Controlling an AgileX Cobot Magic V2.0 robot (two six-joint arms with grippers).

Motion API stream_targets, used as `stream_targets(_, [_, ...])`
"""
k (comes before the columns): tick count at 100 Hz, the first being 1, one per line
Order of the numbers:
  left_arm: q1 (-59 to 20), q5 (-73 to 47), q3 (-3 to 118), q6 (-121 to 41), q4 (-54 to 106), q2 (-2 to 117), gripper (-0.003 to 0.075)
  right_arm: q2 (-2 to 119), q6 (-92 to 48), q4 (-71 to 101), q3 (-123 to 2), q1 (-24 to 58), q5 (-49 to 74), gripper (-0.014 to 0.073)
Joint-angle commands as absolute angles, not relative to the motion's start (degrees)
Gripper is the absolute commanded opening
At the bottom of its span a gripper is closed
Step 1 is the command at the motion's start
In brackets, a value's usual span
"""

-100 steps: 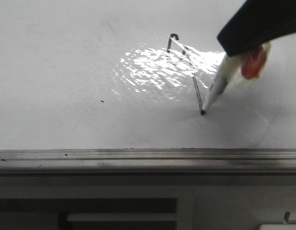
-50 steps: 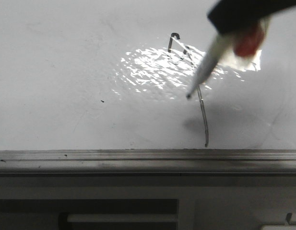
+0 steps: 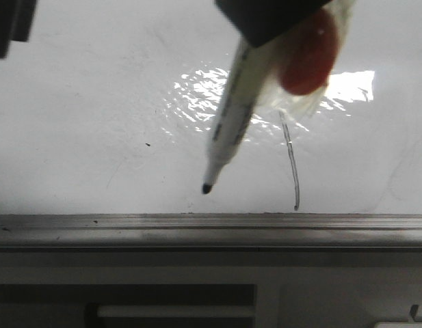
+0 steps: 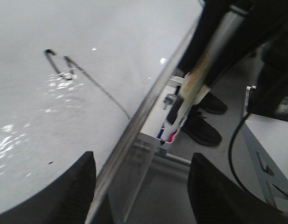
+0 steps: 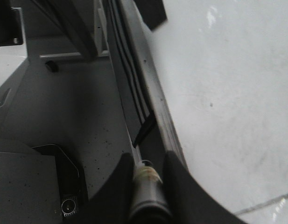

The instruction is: Write number 9 on whiteboard

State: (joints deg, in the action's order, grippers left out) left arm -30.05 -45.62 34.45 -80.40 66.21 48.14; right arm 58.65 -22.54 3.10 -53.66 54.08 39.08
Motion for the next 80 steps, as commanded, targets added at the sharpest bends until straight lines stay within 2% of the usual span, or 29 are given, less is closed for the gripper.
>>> stream_targets(1, [-33.79, -46.1, 37.0, -85.86, 71.86, 51.45, 0.0386, 59.38, -23.02, 2.86, -55.55, 56.53, 33.11, -0.0043])
stream_targets(23, [-41.48, -45.72, 39.76, -86.26, 71.86, 58.51, 0.0386, 60.7, -23.02, 2.3, -55.55, 58.11, 31.27, -0.0043])
stream_targets(44, [-43.06, -45.08, 40.23, -86.16, 72.17, 60.72, 0.0369, 60.7, -23.02, 2.3, -55.55, 58.11, 30.25, -0.0043])
stream_targets(54, [-43.06, -45.08, 40.23, -85.94, 72.45, 61.32, 0.0283, 60.7, -23.02, 2.3, -55.55, 58.11, 29.81, -0.0043])
stream_targets(76, [-43.06, -45.08, 40.23, -85.94, 72.69, 61.94, -0.0021, 60.7, -23.02, 2.3, -55.55, 58.11, 29.21, -0.0043])
stream_targets(80, [-43.06, -45.08, 40.23, -85.94, 72.73, 61.94, -0.0021, 60.7, -23.02, 2.3, -55.55, 58.11, 29.21, -0.0043])
